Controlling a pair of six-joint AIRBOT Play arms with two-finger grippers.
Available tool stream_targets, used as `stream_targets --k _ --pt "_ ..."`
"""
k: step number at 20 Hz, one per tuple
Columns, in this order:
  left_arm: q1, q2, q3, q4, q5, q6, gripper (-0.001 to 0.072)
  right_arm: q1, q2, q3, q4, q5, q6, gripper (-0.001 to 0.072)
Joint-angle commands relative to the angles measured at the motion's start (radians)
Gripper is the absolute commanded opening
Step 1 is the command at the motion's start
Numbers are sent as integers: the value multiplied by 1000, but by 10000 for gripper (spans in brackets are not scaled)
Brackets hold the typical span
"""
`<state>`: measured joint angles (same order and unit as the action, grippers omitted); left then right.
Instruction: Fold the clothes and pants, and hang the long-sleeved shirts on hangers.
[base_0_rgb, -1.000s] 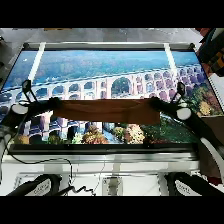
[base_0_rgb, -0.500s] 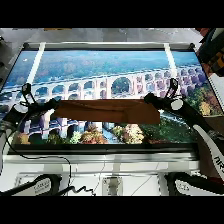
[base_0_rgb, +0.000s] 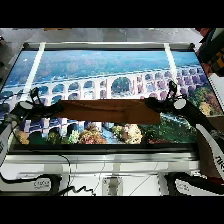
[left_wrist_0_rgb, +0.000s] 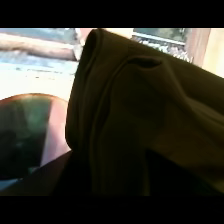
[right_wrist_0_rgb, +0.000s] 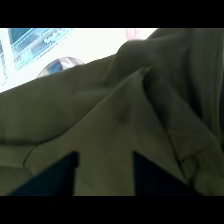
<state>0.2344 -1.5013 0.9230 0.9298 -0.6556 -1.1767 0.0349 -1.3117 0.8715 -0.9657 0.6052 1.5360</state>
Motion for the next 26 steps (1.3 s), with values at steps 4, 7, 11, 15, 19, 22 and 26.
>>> stream_targets --k 4,7,11,15,19,22,26 --pt "-64 -51 57 -8 -47 16 11 11 23 101 0 92 -9 198" --pt "-64 12 142 29 -169 16 10 77 14 189 -1 59 -11 12" --pt "-64 185 242 39 -361 16 10 228 -69 265 2 -6 6 11" --pt "-64 383 253 31 -424 12 11 454 -241 333 72 -94 96 11" --pt "-73 480 253 -28 -427 12 11 694 -434 492 200 -128 106 11" --pt "-73 484 249 -98 -431 12 11 805 -522 614 224 -187 137 11" --pt "-106 470 248 -138 -430 13 12 813 -540 662 219 -132 154 12"
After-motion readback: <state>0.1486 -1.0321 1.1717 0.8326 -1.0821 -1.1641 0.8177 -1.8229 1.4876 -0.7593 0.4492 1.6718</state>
